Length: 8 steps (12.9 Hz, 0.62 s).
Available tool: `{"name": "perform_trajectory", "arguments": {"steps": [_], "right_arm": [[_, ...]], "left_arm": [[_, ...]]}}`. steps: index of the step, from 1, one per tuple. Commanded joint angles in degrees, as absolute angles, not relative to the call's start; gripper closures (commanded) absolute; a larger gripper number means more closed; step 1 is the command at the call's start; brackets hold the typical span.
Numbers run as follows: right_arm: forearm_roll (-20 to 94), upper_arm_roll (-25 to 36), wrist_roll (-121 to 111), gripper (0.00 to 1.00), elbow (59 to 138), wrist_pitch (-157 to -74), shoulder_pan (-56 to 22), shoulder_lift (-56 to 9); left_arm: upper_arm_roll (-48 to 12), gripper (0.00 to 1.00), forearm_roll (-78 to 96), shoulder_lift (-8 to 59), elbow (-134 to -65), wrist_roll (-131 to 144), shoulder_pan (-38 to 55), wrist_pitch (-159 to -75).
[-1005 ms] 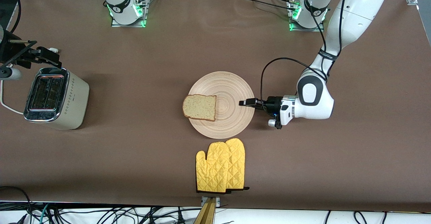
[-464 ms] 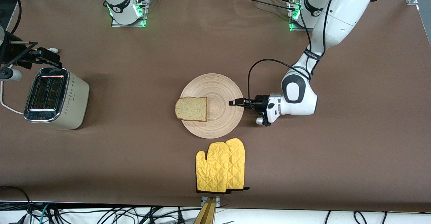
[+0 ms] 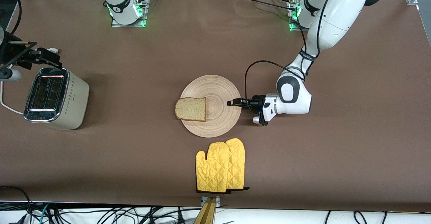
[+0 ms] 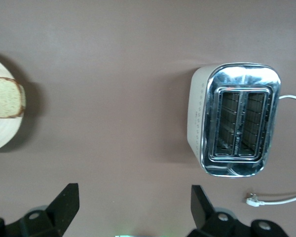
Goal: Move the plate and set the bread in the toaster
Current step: 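Release the plate with the left gripper while the right gripper reaches the bread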
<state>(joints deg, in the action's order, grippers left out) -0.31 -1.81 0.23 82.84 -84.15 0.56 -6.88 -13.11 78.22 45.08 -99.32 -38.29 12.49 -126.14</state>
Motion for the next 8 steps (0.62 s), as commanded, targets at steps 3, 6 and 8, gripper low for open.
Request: {"name": "perform_trajectory", "arguments": {"steps": [3, 6, 8], "right_arm": [[0.00, -2.55, 0.79, 0.00, 83.32, -84.81, -0.78, -6.68], [0.09, -2.64, -0.08, 0.00, 83.41, -84.81, -1.93, -8.52], [0.35, -2.55, 0.79, 0.00, 83.41, -84.90, -2.20, -9.75]], "left_arm": [[-12.83, 1.00, 81.56, 45.09, -98.79, -40.34, 13.36, -126.39], [-12.66, 0.85, 81.56, 45.17, -98.96, -40.34, 13.36, -126.39], [-12.22, 0.62, 81.39, 45.18, -99.23, -40.25, 13.36, -126.39]]}}
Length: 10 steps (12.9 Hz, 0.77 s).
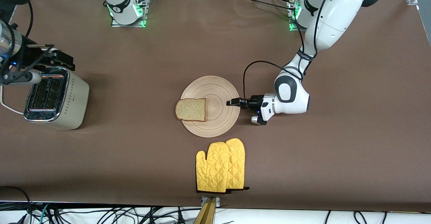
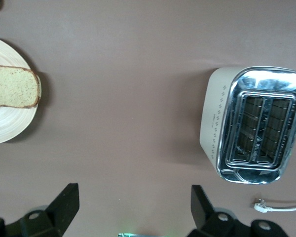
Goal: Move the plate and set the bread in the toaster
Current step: 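Release the plate with the left gripper while the right gripper reaches the bread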
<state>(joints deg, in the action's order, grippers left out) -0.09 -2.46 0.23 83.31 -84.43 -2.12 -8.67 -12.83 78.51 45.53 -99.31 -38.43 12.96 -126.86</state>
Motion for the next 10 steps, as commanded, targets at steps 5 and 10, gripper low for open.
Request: {"name": "perform_trajectory", "arguments": {"steps": [5, 10], "right_arm": [[0.88, -2.64, -0.09, 0.00, 83.49, -83.94, -3.16, -12.74], [9.91, -2.55, 0.87, 0.00, 83.85, -88.31, -3.52, -17.30]], "left_arm": [[-11.34, 0.00, 81.04, 44.39, -100.28, -40.25, 12.13, -126.30], [-6.34, 0.00, 74.20, 40.62, -101.51, -38.15, 9.76, -125.77]]}}
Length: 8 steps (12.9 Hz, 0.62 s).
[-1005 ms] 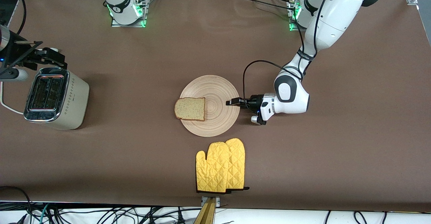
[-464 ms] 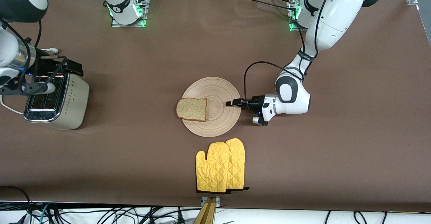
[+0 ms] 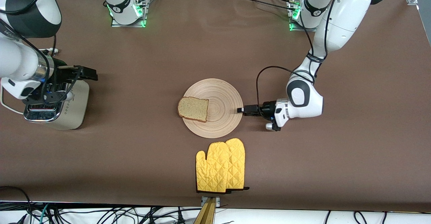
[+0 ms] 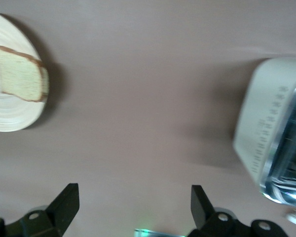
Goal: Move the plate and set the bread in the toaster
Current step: 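Release the plate with the left gripper while the right gripper reaches the bread, then lower the right gripper onto the bread while the left gripper withdraws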
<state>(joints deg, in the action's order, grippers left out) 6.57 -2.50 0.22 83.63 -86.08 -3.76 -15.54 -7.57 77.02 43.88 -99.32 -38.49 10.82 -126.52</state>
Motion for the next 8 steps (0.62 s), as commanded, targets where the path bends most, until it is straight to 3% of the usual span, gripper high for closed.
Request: {"name": "perform_trajectory", "arguments": {"steps": [1, 4, 7, 8], "right_arm": [[11.15, -2.55, 1.05, 0.00, 84.20, -89.98, -3.78, -18.53], [16.50, -2.64, 4.29, 0.00, 89.36, -99.28, -6.58, -21.09], [19.33, -2.64, 9.92, 0.00, 94.21, -110.19, -11.23, -23.19], [19.68, -2.64, 10.37, 0.00, 94.31, -111.87, -12.56, -24.60]], "left_arm": [[-5.37, 0.00, 70.61, 39.04, -101.69, -35.88, 8.62, -125.60], [-4.14, 0.00, 54.90, 30.54, -103.52, -23.34, 6.68, -125.68], [8.48, 0.00, 41.42, 22.79, -103.45, -15.91, 14.04, -118.95], [9.92, 0.00, 38.70, 21.20, -102.93, -15.82, 14.06, -116.13]]}}
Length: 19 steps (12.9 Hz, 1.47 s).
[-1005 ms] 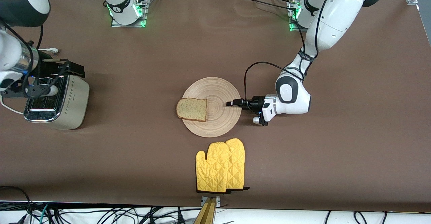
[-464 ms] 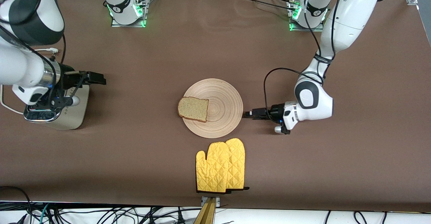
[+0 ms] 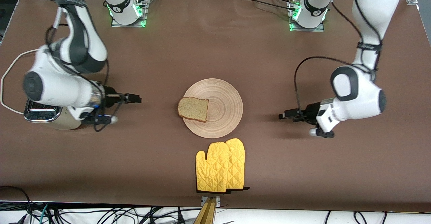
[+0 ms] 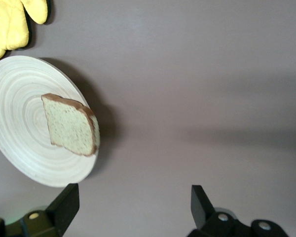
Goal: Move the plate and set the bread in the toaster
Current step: 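Lower the right gripper onto the bread while the left gripper withdraws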
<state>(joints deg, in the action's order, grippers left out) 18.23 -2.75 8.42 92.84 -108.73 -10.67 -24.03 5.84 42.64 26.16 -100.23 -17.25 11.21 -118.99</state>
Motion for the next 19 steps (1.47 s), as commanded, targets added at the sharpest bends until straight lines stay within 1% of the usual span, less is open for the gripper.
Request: {"name": "perform_trajectory", "arguments": {"steps": [1, 3, 4, 6, 7, 9, 13, 16, 19], "right_arm": [[20.73, -2.64, 10.37, 0.00, 94.39, -113.89, -13.26, -26.18], [23.45, -2.64, 10.37, 0.00, 96.14, -117.93, -14.58, -27.68], [25.12, -2.72, 10.37, 0.00, 98.41, -121.34, -15.46, -27.77], [28.46, -2.72, 10.37, 0.00, 102.81, -128.90, -18.09, -28.03], [29.87, -2.72, 10.37, 0.00, 103.88, -131.37, -19.24, -28.73], [31.54, -2.72, 10.37, 0.00, 105.29, -135.25, -20.91, -29.88], [35.06, -2.81, 10.37, 0.00, 106.35, -139.91, -23.20, -31.81], [37.17, -2.81, 10.37, 0.00, 106.35, -140.54, -23.90, -32.52], [37.71, -2.81, 10.37, 0.00, 106.35, -140.80, -23.99, -33.13]], "left_arm": [[10.71, 0.00, 34.32, 20.05, -101.18, -15.73, 13.45, -112.71], [12.38, 0.00, 26.92, 17.24, -98.97, -12.85, 13.09, -107.43], [12.31, 0.00, 22.37, 14.88, -99.23, -9.70, 13.01, -106.71], [8.72, 0.00, 10.34, 9.43, -100.10, -1.97, 12.22, -105.31], [6.70, 0.00, 6.11, 7.58, -99.76, 1.46, 10.82, -102.68], [5.89, 0.00, 3.43, 4.58, -99.84, 2.37, 9.94, -100.99], [4.57, 0.00, -0.35, 0.45, -99.76, 2.99, 8.44, -98.09], [4.40, 0.00, -0.35, -1.05, -99.23, 4.74, 7.91, -96.42], [4.13, 0.00, -0.35, -1.05, -97.30, 5.19, 7.82, -94.14]]}}
